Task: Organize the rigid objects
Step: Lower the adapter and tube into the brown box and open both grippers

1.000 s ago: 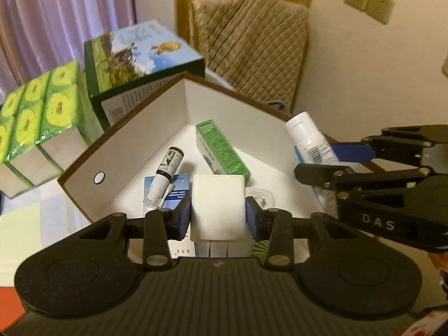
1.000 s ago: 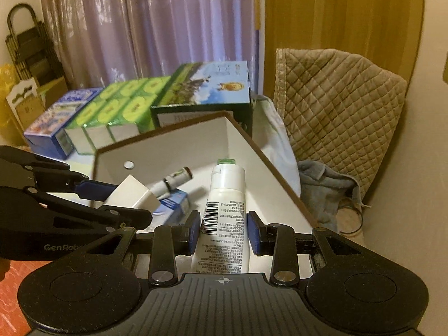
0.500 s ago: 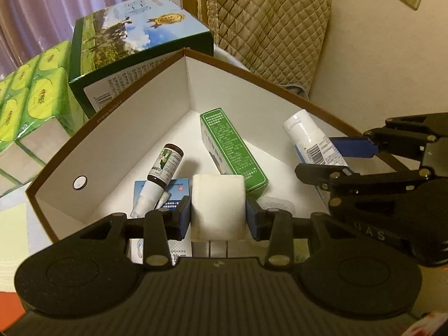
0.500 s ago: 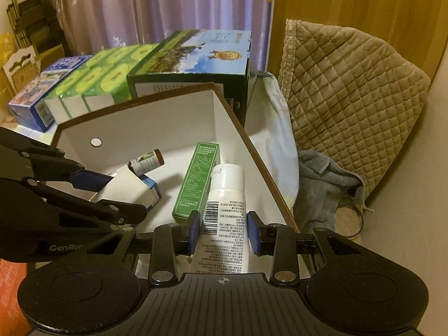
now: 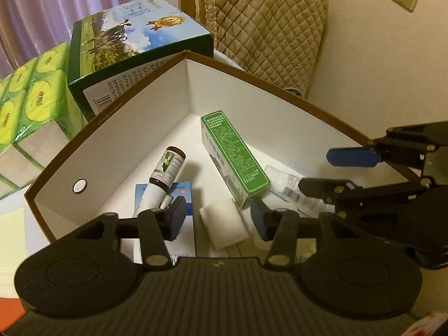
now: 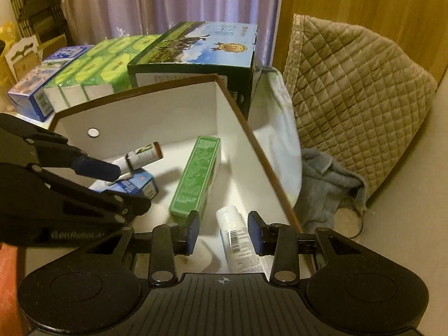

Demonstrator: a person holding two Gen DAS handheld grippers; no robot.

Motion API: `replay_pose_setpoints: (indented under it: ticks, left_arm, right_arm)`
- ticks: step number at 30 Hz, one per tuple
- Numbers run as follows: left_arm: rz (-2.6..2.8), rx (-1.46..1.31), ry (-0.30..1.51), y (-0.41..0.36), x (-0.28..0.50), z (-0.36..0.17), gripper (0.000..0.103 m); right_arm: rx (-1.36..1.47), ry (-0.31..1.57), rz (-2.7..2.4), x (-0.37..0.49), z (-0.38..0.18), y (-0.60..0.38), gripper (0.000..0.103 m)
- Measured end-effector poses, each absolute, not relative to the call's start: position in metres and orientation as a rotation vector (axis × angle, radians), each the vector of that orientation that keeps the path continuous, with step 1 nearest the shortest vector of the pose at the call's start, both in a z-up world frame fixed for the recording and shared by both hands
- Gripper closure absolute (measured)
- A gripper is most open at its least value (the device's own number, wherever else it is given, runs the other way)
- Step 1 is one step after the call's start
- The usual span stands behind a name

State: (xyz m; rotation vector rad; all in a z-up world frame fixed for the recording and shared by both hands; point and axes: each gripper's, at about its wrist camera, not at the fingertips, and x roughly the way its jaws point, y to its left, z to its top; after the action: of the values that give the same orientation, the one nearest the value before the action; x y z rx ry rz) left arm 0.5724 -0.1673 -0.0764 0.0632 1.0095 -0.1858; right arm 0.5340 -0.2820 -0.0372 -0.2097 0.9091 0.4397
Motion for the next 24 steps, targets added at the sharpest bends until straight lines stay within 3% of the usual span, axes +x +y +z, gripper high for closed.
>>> replay_pose_setpoints:
  ticks: [6, 12, 24]
  left_arm:
    - [-0.205, 0.065, 0.983, -0.163, 0.557, -0.066, 0.049]
    - [-0.183, 0.097, 0.912, -0.161, 0.532, -0.050, 0.035]
    - [-0.197, 0.074, 0.795, -0.151, 0.481, -0.018, 0.034]
  right_arm:
    - [-0.134, 0.921, 0.438, 0.513, -0.031, -0.291, 0.056]
    - [-0.090, 0.900, 0.416, 0.491, -0.020, -0.297, 0.050]
    - [-0.023, 0.862, 0.367, 0.451, -0.003, -0.301, 0.049]
